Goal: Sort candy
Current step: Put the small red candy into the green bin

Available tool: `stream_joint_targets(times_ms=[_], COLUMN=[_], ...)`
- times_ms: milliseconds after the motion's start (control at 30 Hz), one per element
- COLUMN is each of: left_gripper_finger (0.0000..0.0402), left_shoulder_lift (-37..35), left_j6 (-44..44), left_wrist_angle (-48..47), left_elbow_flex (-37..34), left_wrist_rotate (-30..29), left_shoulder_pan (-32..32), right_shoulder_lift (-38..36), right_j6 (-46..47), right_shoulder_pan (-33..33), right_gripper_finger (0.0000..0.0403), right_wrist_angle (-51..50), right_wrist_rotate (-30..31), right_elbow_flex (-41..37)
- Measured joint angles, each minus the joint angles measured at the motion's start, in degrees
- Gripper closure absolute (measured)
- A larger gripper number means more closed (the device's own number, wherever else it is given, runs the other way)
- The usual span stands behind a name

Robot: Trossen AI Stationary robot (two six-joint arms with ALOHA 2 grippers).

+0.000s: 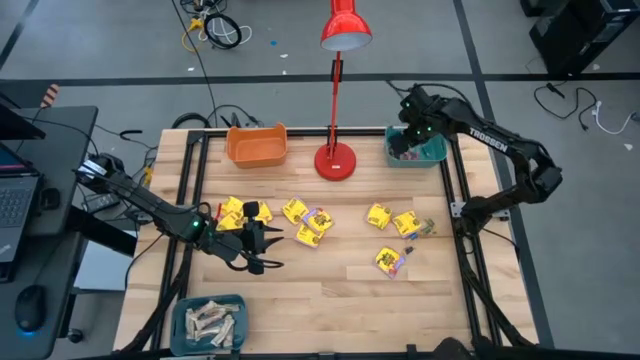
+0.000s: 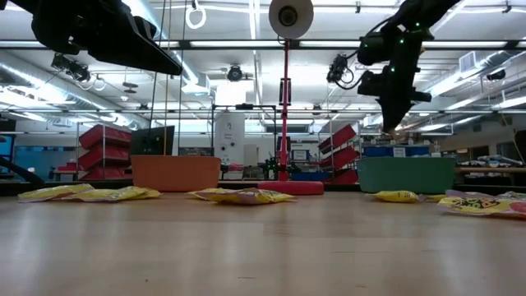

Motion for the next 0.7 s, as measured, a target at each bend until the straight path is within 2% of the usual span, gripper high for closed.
stream_joint_targets(times_ms=[100, 333, 533, 700], left_gripper_finger=[0.0314, 0.0314, 0.0314, 0.0314], left_shoulder_lift=[0.0, 0.0, 0.0, 0.0], left_j6=[0.0, 0.0, 0.0, 0.0], left_wrist_angle=[0.0, 0.0, 0.0, 0.0], left_elbow_flex=[0.0, 0.0, 0.0, 0.0], left_wrist_rotate=[0.0, 0.0, 0.0, 0.0], left_shoulder_pan=[0.0, 0.0, 0.0, 0.0], right_shoulder_lift=[0.0, 0.0, 0.9, 4.6], right_j6=[3.4, 5.6, 6.2, 6.2], right_shoulder_pan=[-0.7, -2.1, -2.8, -2.9], right_gripper_finger=[0.0381, 0.0381, 0.0381, 0.0382], right_wrist_angle=[3.0, 6.9, 6.5, 5.7], right_wrist_rotate=[2.1, 2.5, 4.3, 4.4], right_elbow_flex=[0.0, 0.0, 0.0, 0.0])
